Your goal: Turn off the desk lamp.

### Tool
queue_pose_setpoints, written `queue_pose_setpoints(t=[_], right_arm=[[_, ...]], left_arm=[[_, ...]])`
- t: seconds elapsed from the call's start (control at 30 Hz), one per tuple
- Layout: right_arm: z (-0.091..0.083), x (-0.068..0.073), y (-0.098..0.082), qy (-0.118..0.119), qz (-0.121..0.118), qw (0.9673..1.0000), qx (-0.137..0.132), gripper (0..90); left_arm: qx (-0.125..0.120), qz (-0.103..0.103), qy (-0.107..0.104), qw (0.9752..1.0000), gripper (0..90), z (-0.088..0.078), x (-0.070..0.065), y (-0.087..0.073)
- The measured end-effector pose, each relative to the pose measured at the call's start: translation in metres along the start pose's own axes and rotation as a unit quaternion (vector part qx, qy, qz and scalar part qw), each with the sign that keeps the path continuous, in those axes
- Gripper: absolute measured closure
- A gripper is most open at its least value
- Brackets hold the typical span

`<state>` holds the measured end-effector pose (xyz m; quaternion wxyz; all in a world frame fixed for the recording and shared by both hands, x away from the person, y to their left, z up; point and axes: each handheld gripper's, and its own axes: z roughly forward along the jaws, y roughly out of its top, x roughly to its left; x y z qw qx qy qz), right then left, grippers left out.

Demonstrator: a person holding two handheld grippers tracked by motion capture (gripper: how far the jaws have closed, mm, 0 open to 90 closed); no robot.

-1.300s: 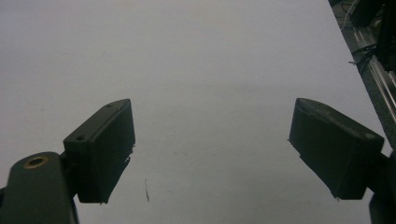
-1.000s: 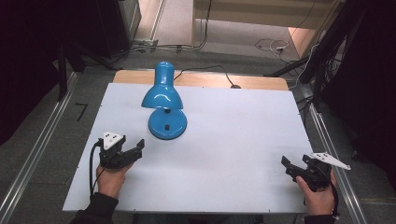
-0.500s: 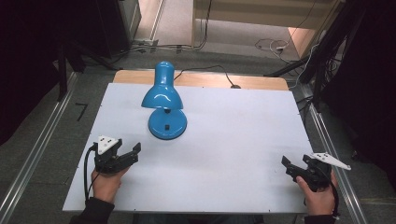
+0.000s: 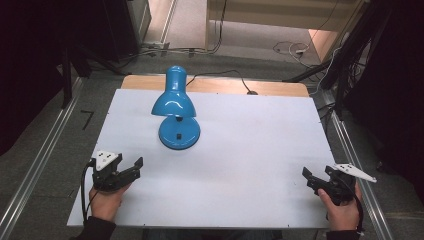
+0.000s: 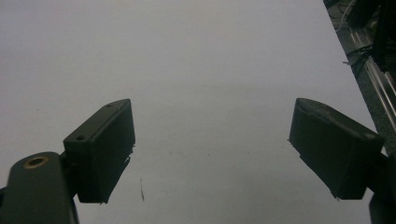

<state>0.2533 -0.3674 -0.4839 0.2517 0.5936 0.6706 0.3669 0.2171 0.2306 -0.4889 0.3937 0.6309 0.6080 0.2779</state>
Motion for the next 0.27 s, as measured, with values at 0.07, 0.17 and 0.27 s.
queue_pose_setpoints(t=[0.07,0.17,0.27], right_arm=[[0.000,0.000,0.000,0.000,0.000,1.0000,0.000,13.1],[0.000,0.001,0.000,0.000,0.000,1.0000,0.000,13.2],[0.001,0.001,0.000,0.000,-0.001,1.0000,0.001,13.2]], left_arm=[[0.005,-0.003,0.011,0.9999,25.9,0.002,0.005,-0.002],[0.020,-0.006,0.036,0.9991,22.2,0.010,0.014,-0.006],[0.042,-0.026,0.049,0.9976,21.4,0.020,0.023,-0.013]])
